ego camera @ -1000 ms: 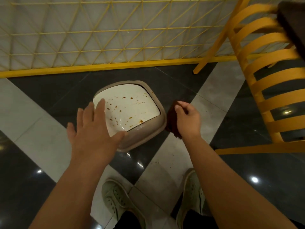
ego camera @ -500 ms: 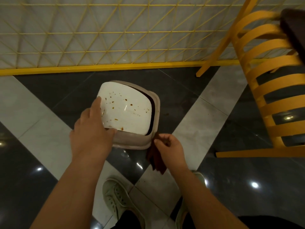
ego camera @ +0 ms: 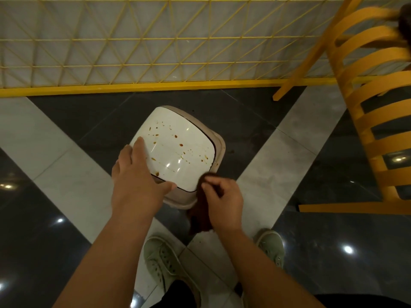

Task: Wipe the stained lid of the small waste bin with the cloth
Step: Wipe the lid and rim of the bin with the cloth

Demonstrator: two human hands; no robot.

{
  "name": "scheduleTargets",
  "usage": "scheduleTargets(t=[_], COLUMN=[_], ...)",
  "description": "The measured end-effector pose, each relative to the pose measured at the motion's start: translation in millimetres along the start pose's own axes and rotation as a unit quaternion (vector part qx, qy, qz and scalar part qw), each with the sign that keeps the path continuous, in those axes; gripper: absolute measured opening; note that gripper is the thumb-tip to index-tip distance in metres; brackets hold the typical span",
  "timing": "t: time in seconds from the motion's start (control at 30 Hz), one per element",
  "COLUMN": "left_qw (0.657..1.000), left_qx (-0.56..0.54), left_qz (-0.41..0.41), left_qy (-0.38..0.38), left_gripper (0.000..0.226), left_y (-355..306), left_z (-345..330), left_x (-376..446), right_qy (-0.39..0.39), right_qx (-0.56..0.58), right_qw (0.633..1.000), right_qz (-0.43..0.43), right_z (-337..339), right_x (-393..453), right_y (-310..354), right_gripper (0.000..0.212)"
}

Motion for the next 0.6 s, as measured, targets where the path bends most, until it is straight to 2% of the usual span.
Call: scheduleTargets(t=[0.07, 0.17, 0.43, 0.6], left_qw=[1.0, 1.0, 1.0, 1.0], left_qx=[0.001, -0.003, 0.0, 0.002], left_qz=[-0.002, -0.001, -0.005, -0.007], left_qy=[0.0, 0.002, 0.002, 0.011], left_gripper=[0.112, 0.112, 0.112, 0.112], left_y=[0.2, -2.5, -3.7, -2.3], left_z=[-0.6, -0.6, -0.2, -2.4], left_x=[-0.2, -0.3, 1.8, 2.6], right_qy=[-0.036, -0.069, -0.007, -0.025], right_qx=[0.008, 0.074, 0.082, 0.044], right_qw=[0.999, 0.993, 0.995, 0.998], right_qz=[0.001, -0.057, -0.058, -0.024], right_z=[11.6, 20.9, -13.4, 3.1], right_x=[28.9, 62.2, -19.4, 18.2], right_y=[8.6, 14.2, -15.0, 0.2], right_gripper=[0.017, 0.015, 0.021, 0.011])
Point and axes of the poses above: each hand's wrist, its own x-axis towards the middle knuckle, its own z-axis out of the back of the hand, y = z × x, the point moved 5 cm from there along x, towards the middle knuckle, and after that the axes turned 3 degrees about y, right-handed, at the moved point
